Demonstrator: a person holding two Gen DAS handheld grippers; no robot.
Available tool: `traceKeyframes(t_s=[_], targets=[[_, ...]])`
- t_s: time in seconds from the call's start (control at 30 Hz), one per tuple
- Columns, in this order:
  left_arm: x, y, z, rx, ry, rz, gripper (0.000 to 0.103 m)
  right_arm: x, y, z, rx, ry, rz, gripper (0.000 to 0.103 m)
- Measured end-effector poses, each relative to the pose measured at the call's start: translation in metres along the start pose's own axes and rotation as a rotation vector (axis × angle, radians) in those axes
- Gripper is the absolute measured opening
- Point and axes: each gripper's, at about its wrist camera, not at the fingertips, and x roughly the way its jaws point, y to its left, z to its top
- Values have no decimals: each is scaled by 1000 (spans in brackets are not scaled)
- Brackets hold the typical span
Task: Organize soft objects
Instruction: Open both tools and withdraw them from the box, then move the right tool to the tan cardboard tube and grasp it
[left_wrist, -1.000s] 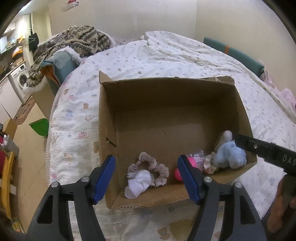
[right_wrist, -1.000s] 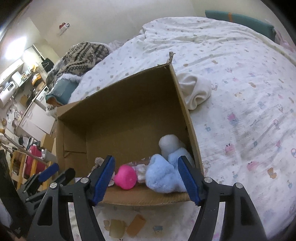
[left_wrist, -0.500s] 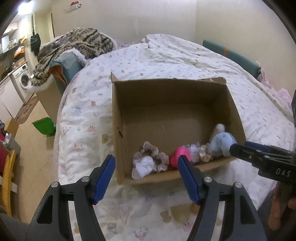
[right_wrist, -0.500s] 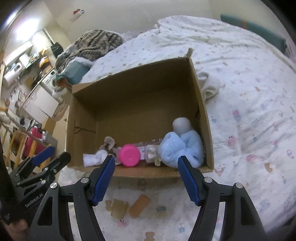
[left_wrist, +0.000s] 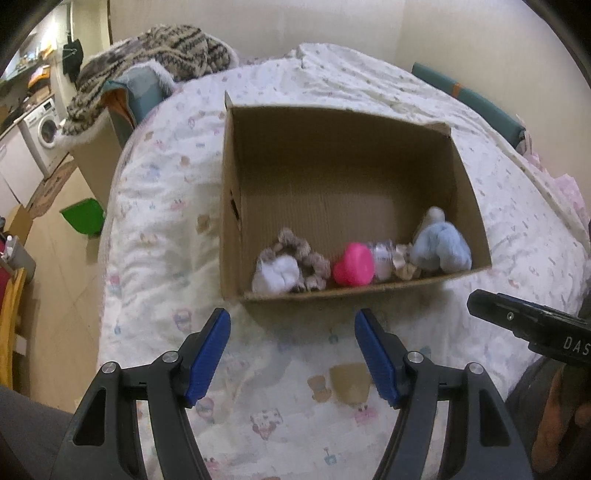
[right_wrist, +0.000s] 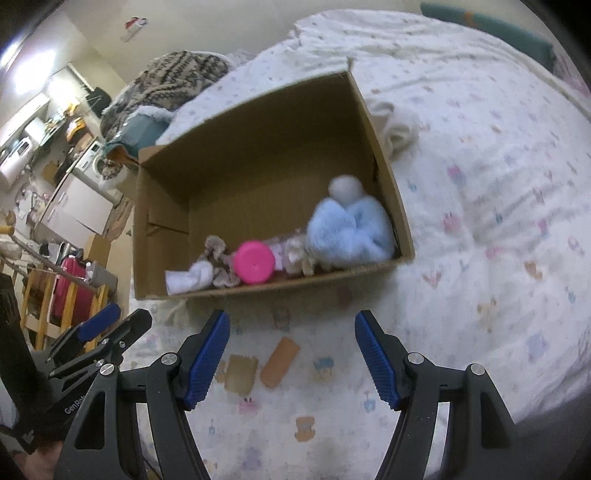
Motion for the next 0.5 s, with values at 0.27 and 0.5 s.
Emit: traceKeyframes(t_s=[0.27,0.5], targets=[[31,-32,-24,117,145,-72,67,10,-6,-3,29,30,-45,74],[62,-50,-40,180,229,-71,56,14,-14,-1,69,43,-36,74]])
